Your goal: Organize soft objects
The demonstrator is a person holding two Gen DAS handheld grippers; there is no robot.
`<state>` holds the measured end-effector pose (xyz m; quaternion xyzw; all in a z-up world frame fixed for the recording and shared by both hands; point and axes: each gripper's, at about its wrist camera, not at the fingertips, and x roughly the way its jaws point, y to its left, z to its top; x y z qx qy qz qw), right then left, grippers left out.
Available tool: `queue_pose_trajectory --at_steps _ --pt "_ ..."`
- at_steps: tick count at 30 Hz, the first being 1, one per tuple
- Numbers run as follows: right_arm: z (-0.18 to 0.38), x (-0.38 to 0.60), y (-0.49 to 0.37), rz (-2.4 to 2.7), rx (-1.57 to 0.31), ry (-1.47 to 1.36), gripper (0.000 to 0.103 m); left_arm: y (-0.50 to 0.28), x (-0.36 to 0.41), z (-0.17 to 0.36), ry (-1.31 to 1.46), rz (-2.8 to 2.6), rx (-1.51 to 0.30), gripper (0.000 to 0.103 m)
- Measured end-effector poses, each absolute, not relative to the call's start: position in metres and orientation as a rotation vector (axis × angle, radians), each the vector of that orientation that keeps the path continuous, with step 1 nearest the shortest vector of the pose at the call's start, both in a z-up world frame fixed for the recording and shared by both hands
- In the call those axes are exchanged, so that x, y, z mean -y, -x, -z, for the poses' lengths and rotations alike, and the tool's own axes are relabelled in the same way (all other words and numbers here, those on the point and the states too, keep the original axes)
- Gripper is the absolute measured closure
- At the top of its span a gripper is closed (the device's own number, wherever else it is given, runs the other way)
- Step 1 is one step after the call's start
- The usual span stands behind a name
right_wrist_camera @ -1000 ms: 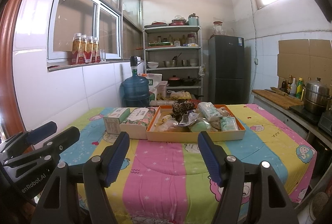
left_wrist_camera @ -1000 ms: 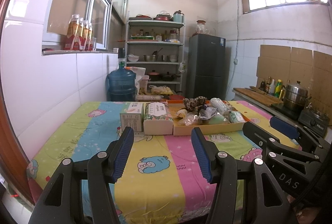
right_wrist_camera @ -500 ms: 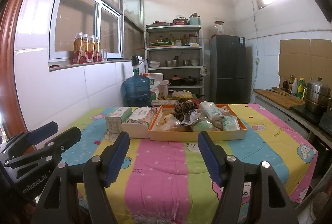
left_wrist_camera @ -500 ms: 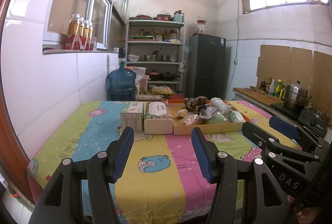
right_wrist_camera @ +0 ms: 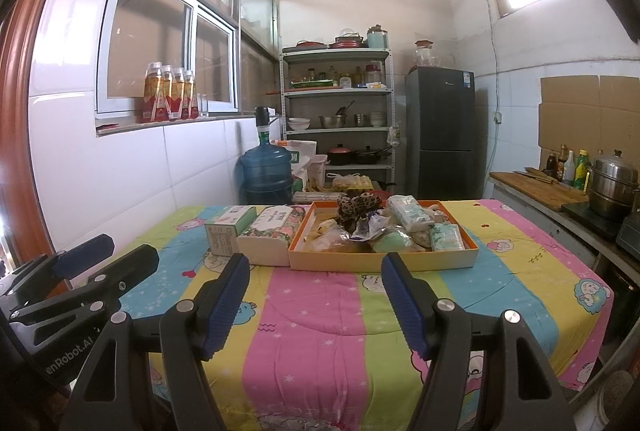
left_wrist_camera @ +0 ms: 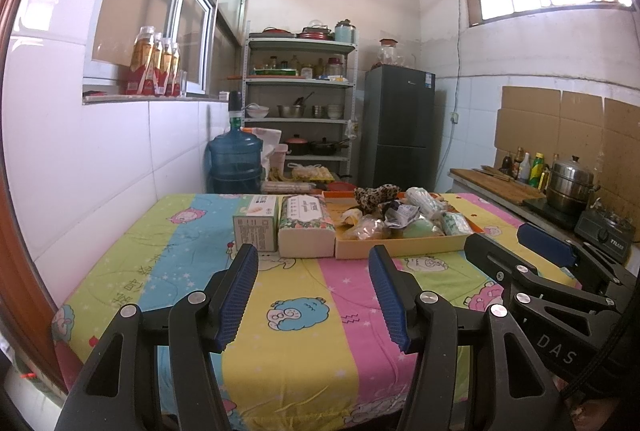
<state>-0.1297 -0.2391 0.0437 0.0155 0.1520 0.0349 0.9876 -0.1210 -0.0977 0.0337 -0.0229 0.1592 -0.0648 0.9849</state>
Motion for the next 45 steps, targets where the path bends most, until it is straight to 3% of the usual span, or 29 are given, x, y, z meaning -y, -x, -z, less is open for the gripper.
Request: queue_pose_trajectory --at_steps 45 --pt "-0.0435 0.234 0.1313 -0.072 -0.307 -0.033 0.035 0.122 0.098 -0.0332 0.042 0.13 -0.323 0.044"
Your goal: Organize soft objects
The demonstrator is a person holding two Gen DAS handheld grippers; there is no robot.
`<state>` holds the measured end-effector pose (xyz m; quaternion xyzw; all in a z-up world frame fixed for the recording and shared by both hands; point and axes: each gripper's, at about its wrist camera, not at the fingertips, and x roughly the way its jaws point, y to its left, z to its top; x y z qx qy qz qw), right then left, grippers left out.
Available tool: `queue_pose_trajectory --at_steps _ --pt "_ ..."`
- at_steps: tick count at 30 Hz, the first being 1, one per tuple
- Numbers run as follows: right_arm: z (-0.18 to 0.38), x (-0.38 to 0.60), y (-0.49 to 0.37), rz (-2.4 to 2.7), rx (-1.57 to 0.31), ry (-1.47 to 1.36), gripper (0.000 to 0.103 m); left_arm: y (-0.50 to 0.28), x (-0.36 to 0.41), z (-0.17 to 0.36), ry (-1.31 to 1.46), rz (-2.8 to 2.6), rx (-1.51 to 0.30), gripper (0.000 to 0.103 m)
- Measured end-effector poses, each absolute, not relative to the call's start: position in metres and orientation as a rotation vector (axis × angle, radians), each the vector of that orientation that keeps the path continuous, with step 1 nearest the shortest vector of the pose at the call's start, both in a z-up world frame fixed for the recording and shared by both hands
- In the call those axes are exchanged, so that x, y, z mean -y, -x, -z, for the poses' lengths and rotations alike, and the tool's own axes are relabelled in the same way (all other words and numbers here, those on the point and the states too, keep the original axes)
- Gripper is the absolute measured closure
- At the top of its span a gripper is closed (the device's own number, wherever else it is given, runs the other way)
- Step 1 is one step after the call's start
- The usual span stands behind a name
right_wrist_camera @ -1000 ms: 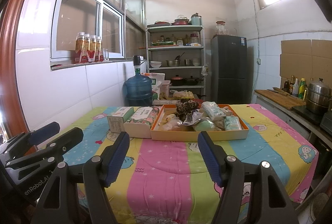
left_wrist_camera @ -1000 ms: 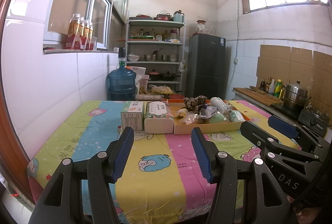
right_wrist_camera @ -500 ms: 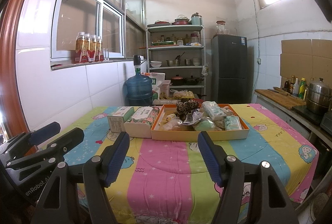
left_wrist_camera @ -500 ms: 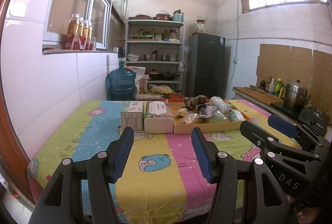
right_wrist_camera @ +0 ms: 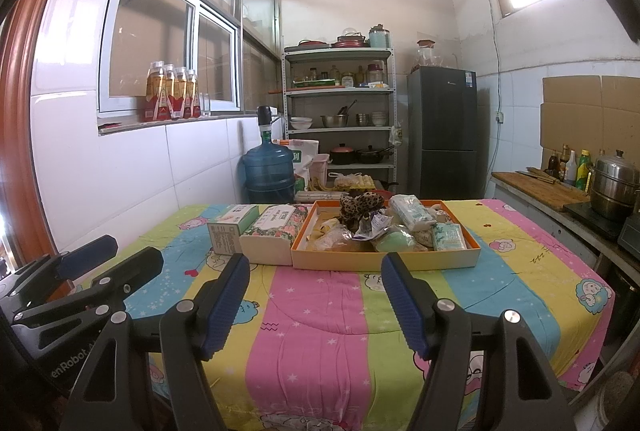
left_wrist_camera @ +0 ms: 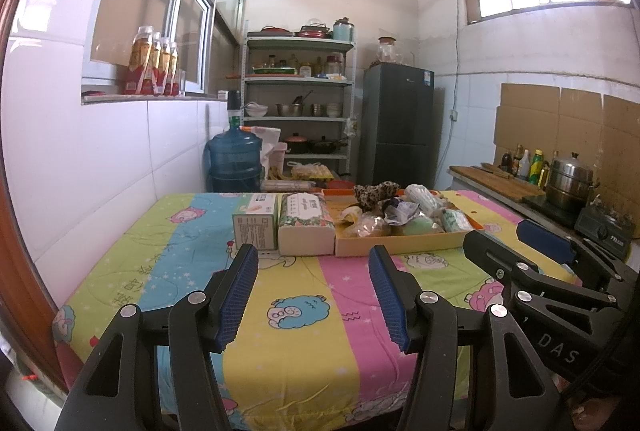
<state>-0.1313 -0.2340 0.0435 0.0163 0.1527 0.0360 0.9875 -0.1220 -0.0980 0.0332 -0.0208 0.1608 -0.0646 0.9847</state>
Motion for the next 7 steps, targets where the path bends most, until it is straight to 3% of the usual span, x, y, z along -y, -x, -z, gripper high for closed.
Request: queue_pose_trajectory --at_steps 7 --pt "-0.0436 0.2362 0.1306 -0.072 -0.306 -0.033 0.035 0.1227 0.0974 -0.0306 0.04 0.134 -0.323 0.044"
